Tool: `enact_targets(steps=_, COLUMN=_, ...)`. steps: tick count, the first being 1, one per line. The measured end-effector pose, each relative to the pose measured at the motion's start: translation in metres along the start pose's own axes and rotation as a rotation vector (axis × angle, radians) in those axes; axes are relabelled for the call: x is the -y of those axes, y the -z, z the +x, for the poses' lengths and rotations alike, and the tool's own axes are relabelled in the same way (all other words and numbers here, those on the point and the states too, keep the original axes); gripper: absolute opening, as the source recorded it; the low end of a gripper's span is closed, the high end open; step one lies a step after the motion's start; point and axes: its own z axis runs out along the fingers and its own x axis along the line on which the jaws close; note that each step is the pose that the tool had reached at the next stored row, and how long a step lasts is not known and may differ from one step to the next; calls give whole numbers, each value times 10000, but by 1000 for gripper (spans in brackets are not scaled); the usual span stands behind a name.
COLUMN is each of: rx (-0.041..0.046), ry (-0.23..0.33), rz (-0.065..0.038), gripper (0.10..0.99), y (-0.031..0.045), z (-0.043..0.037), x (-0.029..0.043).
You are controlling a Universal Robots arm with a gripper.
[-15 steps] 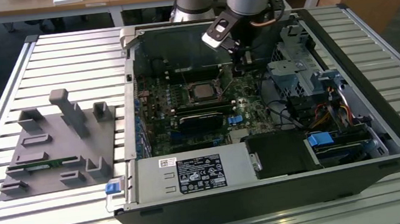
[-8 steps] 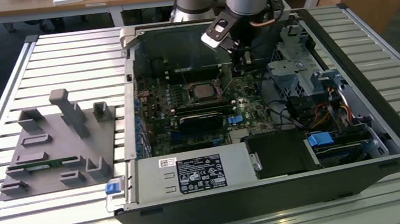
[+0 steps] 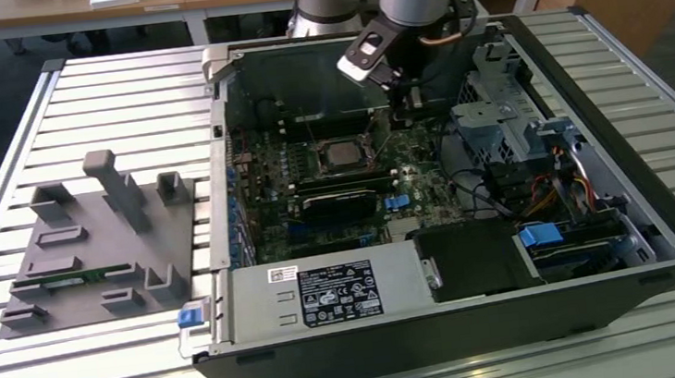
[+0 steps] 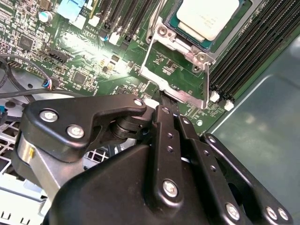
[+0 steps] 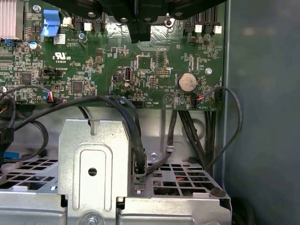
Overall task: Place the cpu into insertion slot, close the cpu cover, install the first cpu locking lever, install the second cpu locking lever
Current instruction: 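Close the cpu cover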
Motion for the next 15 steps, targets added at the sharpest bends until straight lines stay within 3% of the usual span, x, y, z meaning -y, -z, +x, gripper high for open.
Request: enact_targets(steps=15, rx=0, ry=0, rz=0, gripper=106, y=0, z=0, x=36)
